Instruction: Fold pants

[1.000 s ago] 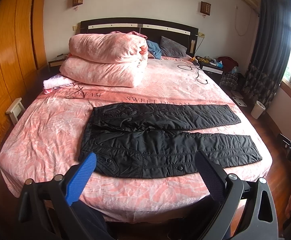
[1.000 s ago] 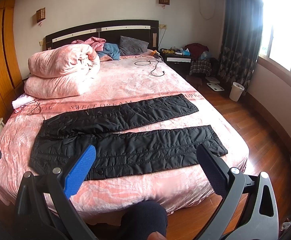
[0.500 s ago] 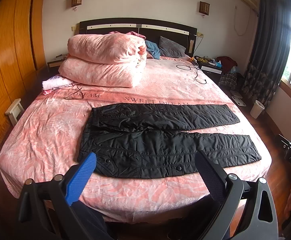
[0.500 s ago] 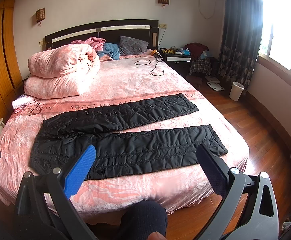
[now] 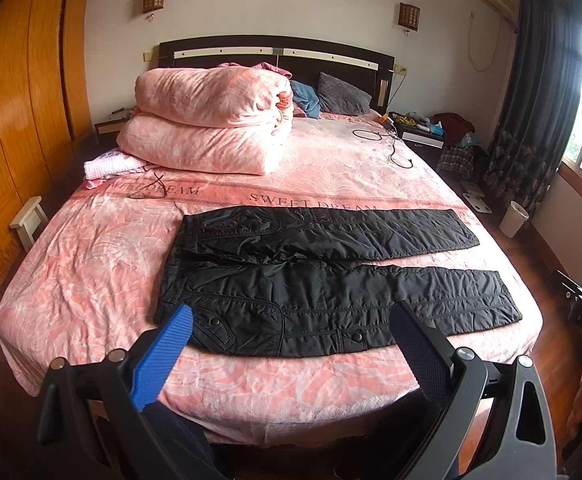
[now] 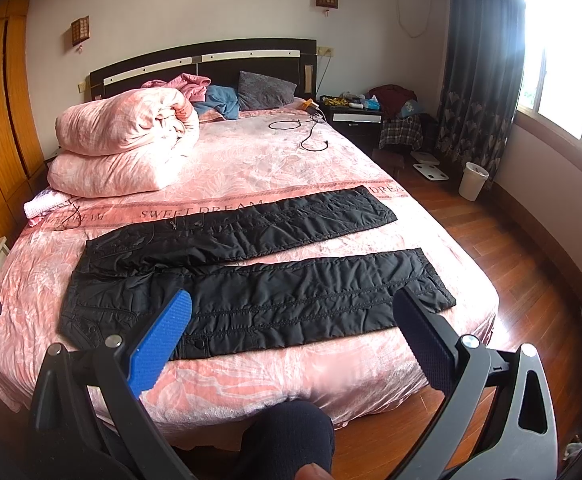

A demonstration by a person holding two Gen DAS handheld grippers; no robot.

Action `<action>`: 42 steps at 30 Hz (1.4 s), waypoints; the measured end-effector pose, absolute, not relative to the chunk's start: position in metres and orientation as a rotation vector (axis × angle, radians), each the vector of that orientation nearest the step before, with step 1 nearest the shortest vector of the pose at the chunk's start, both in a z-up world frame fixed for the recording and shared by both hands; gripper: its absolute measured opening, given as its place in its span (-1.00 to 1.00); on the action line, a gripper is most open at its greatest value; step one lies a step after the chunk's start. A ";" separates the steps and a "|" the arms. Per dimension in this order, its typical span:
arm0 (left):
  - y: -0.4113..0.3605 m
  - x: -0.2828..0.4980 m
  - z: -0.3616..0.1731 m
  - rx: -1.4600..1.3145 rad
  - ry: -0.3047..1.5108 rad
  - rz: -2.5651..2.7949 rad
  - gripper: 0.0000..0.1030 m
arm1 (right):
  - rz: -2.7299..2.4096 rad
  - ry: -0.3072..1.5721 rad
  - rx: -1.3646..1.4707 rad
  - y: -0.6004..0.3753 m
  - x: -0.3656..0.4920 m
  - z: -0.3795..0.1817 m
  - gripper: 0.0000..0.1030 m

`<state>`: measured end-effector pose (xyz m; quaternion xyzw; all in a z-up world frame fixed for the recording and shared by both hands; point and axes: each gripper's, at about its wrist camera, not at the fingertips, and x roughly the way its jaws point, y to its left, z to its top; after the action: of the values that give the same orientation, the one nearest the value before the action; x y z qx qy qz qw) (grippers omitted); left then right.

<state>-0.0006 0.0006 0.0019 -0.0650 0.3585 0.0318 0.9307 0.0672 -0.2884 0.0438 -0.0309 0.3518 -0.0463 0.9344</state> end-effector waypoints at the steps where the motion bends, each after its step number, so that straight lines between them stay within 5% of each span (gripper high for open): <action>1: 0.001 0.000 0.002 -0.133 0.734 0.063 0.93 | -0.095 0.719 -0.062 -0.288 0.067 0.044 0.95; 31: -0.001 0.008 -0.002 -0.109 0.758 0.038 0.93 | -0.098 0.751 -0.066 -0.293 0.076 0.031 0.95; 39: 0.015 0.029 -0.029 -0.109 0.822 -0.114 0.93 | -0.021 0.623 -0.073 -0.306 0.086 0.026 0.95; 42: 0.041 0.046 -0.050 -0.143 0.841 -0.115 0.93 | 0.046 0.740 0.058 -0.340 0.115 0.001 0.95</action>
<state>0.0457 0.0406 -0.0502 -0.0693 0.4077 -0.0555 0.9088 0.1149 -0.3396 0.0007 0.0285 0.3613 0.0227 0.9317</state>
